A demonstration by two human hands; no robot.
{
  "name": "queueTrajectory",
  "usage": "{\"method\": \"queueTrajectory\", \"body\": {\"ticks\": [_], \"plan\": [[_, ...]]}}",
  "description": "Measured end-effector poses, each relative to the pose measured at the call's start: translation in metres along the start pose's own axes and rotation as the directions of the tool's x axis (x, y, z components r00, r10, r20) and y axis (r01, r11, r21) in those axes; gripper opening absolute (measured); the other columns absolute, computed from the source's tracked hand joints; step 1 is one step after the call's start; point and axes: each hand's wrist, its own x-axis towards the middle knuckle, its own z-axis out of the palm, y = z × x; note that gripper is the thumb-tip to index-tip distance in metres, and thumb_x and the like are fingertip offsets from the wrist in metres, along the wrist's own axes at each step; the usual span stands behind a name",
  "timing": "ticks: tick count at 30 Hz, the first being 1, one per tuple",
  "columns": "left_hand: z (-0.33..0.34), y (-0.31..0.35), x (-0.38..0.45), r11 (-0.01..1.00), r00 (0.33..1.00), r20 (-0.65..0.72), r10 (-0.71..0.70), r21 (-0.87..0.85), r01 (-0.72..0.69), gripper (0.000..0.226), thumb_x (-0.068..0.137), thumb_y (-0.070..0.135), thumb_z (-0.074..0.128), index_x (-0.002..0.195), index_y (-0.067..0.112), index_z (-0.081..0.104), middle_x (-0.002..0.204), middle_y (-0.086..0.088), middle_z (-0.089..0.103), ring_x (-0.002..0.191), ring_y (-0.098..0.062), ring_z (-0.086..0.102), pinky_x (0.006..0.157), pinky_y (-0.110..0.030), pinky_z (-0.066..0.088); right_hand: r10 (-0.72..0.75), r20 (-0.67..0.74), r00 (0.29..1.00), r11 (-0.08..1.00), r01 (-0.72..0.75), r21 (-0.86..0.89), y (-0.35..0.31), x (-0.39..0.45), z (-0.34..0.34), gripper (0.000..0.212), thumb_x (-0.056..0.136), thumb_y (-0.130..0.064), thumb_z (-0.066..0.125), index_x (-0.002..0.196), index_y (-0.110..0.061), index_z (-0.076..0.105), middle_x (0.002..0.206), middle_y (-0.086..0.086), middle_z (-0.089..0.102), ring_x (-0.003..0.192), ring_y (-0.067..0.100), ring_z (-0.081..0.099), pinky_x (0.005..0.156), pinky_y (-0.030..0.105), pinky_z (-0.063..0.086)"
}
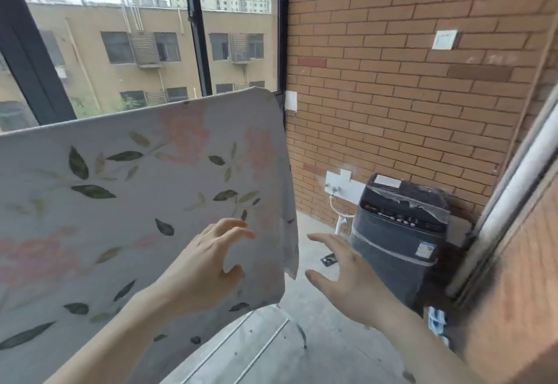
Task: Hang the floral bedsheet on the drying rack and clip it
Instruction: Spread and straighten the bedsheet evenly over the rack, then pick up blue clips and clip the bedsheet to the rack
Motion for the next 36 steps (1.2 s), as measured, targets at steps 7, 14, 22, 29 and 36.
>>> {"method": "queueTrajectory", "body": {"ticks": [7,14,22,29,36], "plan": [[0.073,0.055,0.114,0.989,0.976,0.166,0.143,-0.066,-0.134,0.056,0.093,0.022,0.059,0.144,0.041,0.047,0.154,0.020,0.034,0.141,-0.008,0.036,0.114,-0.028,0.034,0.226,-0.073,0.971,0.974,-0.223,0.043,0.100,-0.002,-0.051,0.052,0.094,-0.044,0.068,0.139,-0.050,0.044,0.137,-0.038,0.041,0.125,-0.013,0.041,0.107,0.026,0.040],[0.154,0.087,0.237,0.954,0.917,0.275,0.288,-0.166,-0.249,0.052,0.096,0.027,0.060,0.144,0.042,0.047,0.155,0.020,0.035,0.141,-0.007,0.037,0.116,-0.026,0.035,0.408,-0.180,0.895,0.913,-0.405,0.051,0.194,0.024,-0.098,0.052,0.094,-0.043,0.069,0.140,-0.048,0.046,0.141,-0.035,0.040,0.133,-0.004,0.041,0.107,0.023,0.036],[0.250,0.106,0.374,0.903,0.805,0.420,0.420,-0.282,-0.324,0.049,0.093,0.027,0.060,0.139,0.040,0.051,0.145,0.023,0.042,0.132,-0.004,0.045,0.109,-0.022,0.039,0.623,-0.251,0.741,0.781,-0.608,0.141,0.284,0.046,-0.132,0.052,0.095,-0.042,0.067,0.142,-0.046,0.044,0.143,-0.032,0.040,0.132,-0.006,0.040,0.104,0.021,0.035],[0.330,0.185,0.449,0.851,0.657,0.542,0.525,-0.345,-0.395,0.050,0.091,0.024,0.059,0.140,0.030,0.056,0.143,0.015,0.047,0.132,-0.009,0.047,0.108,-0.024,0.039,0.749,-0.295,0.593,0.658,-0.718,0.226,0.359,0.032,-0.164,0.050,0.097,-0.038,0.067,0.140,-0.045,0.044,0.139,-0.027,0.046,0.129,-0.005,0.042,0.088,0.009,0.033],[0.429,0.257,0.502,0.902,0.556,0.710,0.431,-0.324,-0.285,0.046,0.089,0.025,0.059,0.135,0.032,0.057,0.140,0.012,0.047,0.125,-0.015,0.054,0.104,-0.032,0.045,0.864,-0.204,0.461,0.503,-0.812,0.296,0.486,0.022,-0.192,0.052,0.096,-0.038,0.066,0.143,-0.039,0.045,0.150,-0.020,0.044,0.138,0.005,0.043,0.106,0.029,0.037]]}}
